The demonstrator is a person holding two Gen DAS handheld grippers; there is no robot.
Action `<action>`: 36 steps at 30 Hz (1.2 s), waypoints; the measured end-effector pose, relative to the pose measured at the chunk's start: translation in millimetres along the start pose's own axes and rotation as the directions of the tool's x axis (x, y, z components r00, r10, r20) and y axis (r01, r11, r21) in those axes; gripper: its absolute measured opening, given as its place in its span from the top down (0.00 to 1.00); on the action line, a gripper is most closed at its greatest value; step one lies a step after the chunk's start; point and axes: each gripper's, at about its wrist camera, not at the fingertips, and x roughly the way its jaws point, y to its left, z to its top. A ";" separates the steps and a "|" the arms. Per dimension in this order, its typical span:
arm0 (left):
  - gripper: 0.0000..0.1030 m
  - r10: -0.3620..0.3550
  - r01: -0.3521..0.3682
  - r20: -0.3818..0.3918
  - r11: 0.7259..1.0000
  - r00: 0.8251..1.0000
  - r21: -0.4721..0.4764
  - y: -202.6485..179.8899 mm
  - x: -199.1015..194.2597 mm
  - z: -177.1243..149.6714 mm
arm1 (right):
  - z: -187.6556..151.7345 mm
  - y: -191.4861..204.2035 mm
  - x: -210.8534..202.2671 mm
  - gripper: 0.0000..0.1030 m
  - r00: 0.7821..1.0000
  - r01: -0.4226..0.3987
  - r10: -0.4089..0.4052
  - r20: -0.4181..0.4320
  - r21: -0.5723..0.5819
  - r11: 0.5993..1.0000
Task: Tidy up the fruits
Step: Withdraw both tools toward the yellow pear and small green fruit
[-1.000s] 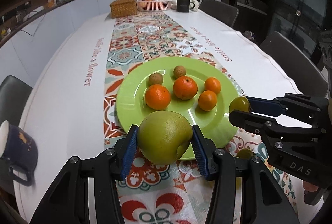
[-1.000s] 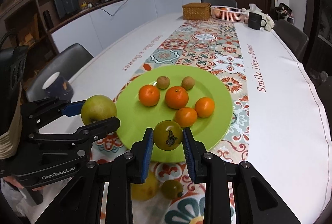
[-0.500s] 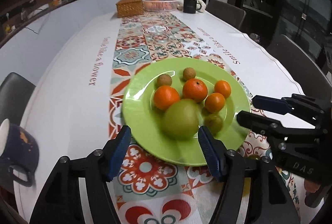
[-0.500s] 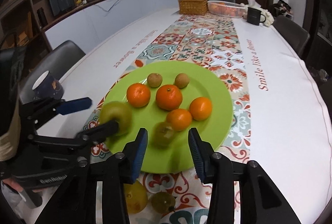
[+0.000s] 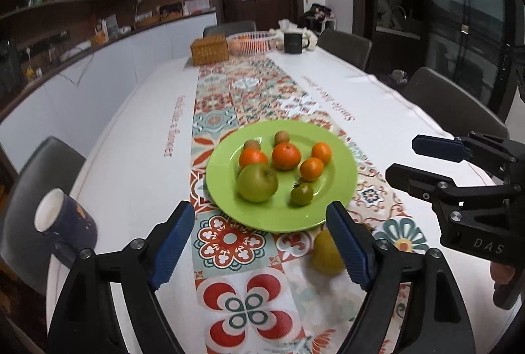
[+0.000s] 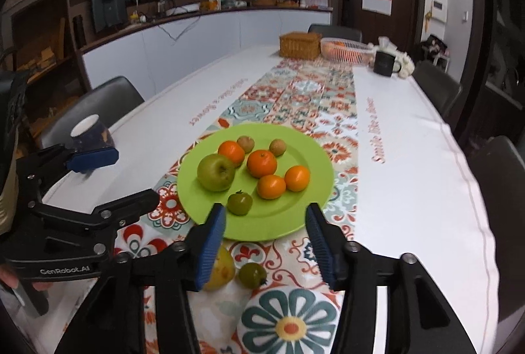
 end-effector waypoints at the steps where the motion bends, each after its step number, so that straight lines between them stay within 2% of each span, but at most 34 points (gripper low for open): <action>1: 0.17 0.003 -0.003 0.014 1.000 1.000 0.011 -3.2 -6.4 -0.3 | -0.7 0.0 -6.7 0.48 1.000 0.003 -0.003 0.011 -0.006 1.000; 5: 0.16 0.009 -0.012 0.059 0.999 0.998 0.048 -13.9 -25.5 -1.3 | -4.8 -1.1 -27.2 0.40 0.999 0.011 -0.010 0.048 -0.016 1.000; 10: 0.16 0.005 -0.012 0.078 0.996 0.997 0.086 -26.6 -34.4 -5.8 | -12.5 -1.8 -39.7 0.39 0.998 0.018 -0.014 0.062 -0.053 0.998; 14: 0.16 -0.025 0.017 0.078 0.994 0.997 0.110 -34.2 -34.0 -10.3 | -20.5 -2.9 -38.0 0.39 0.999 -0.009 0.013 0.038 -0.095 0.995; 19: 0.16 -0.056 0.041 0.071 0.980 0.996 0.193 -48.3 -30.3 -20.0 | -31.0 -0.6 -32.5 0.39 0.999 -0.047 0.048 0.000 -0.173 0.984; 26: 0.16 -0.111 0.115 -0.029 0.962 0.993 0.249 -54.6 -1.0 -30.4 | -41.7 -1.8 -8.3 0.39 0.992 -0.112 0.095 -0.087 -0.213 0.971; 32: 0.20 -0.137 0.174 -0.141 0.940 0.980 0.294 -55.7 31.1 -38.0 | -52.6 -4.4 26.2 0.40 0.973 -0.163 0.119 -0.197 -0.224 0.961; 36: 0.22 -0.143 0.202 -0.188 0.916 0.972 0.347 -60.4 47.2 -40.1 | -57.0 -5.4 45.0 0.46 0.960 -0.186 0.121 -0.254 -0.249 0.950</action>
